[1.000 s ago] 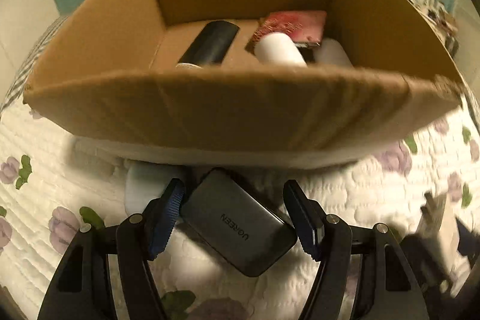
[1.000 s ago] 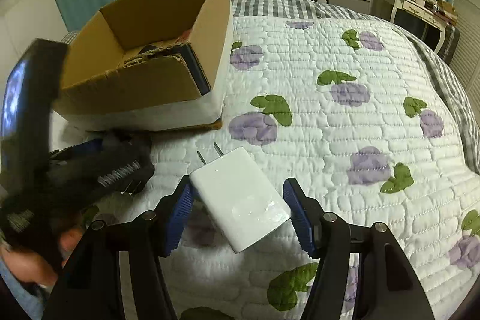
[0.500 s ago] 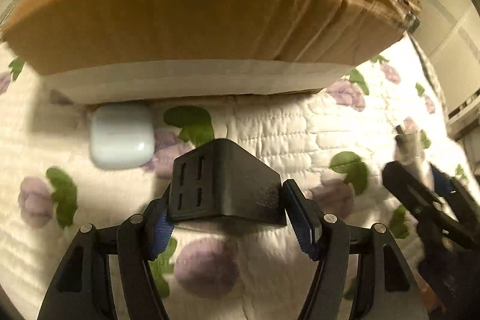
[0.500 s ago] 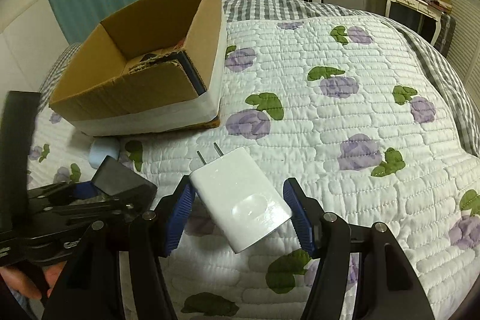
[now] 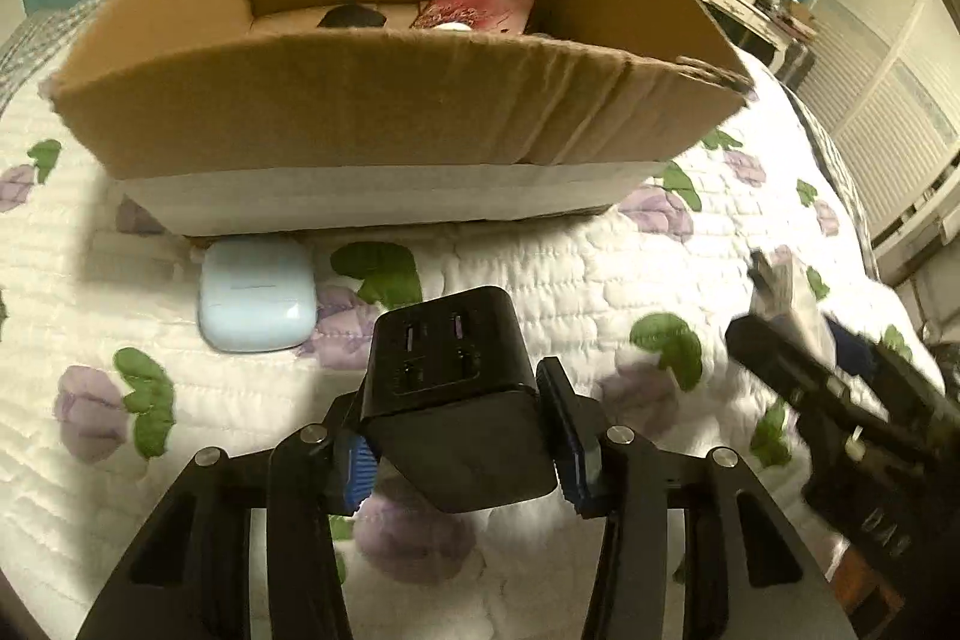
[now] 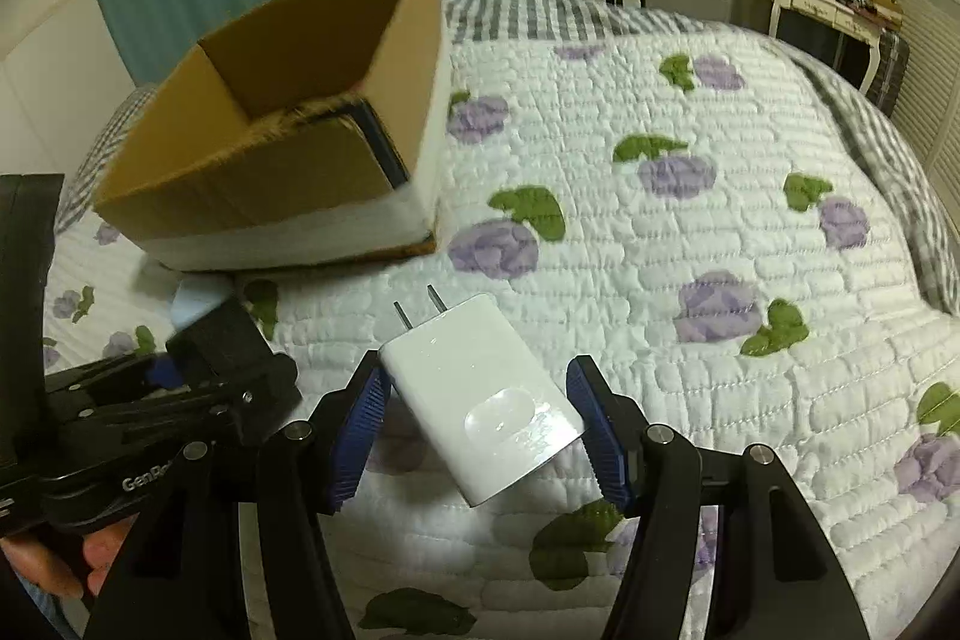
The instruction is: Organize rigid objects
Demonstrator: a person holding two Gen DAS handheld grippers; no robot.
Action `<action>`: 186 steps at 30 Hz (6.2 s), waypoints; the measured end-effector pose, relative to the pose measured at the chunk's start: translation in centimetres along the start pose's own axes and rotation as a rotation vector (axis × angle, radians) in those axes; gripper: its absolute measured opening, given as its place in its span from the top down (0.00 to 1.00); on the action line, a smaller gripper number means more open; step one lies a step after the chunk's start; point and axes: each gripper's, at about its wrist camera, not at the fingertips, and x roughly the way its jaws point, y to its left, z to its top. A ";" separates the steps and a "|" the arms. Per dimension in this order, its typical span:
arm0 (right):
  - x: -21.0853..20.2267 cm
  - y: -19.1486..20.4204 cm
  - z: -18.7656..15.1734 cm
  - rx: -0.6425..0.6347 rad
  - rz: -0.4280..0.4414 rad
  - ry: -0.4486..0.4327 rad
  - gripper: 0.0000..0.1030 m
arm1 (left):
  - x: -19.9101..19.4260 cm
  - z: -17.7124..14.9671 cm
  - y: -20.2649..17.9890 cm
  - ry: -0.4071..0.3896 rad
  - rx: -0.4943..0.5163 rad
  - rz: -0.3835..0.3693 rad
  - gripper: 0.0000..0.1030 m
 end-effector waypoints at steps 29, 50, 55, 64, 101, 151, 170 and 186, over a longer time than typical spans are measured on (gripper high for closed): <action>-8.5 9.9 14.6 -0.166 -0.033 -0.211 0.41 | -13.2 12.6 3.8 -0.291 0.134 0.063 0.57; 4.6 8.5 18.1 -0.194 -0.031 -0.117 0.40 | -1.6 16.3 4.4 -0.202 0.202 0.079 0.59; 2.1 7.4 17.8 -0.140 -0.023 -0.148 0.19 | -4.7 16.0 3.3 -0.252 0.202 0.061 0.50; -9.1 5.8 16.2 -0.129 -0.109 -0.241 0.09 | -13.4 13.0 1.7 -0.307 0.158 0.062 0.40; 2.5 2.7 2.4 -0.062 -0.096 -0.043 0.00 | 0.8 1.4 3.9 -0.070 0.066 0.233 0.33; -14.3 6.6 11.3 -0.164 -0.036 -0.211 0.00 | -18.9 5.2 -0.1 -0.394 0.104 0.149 0.50; -3.0 5.7 17.8 -0.208 -0.074 -0.185 0.00 | -7.3 14.3 2.8 -0.317 0.105 0.179 0.50; 0.2 4.1 16.6 -0.181 -0.097 -0.147 0.00 | -4.8 13.8 3.1 -0.279 0.083 0.140 0.41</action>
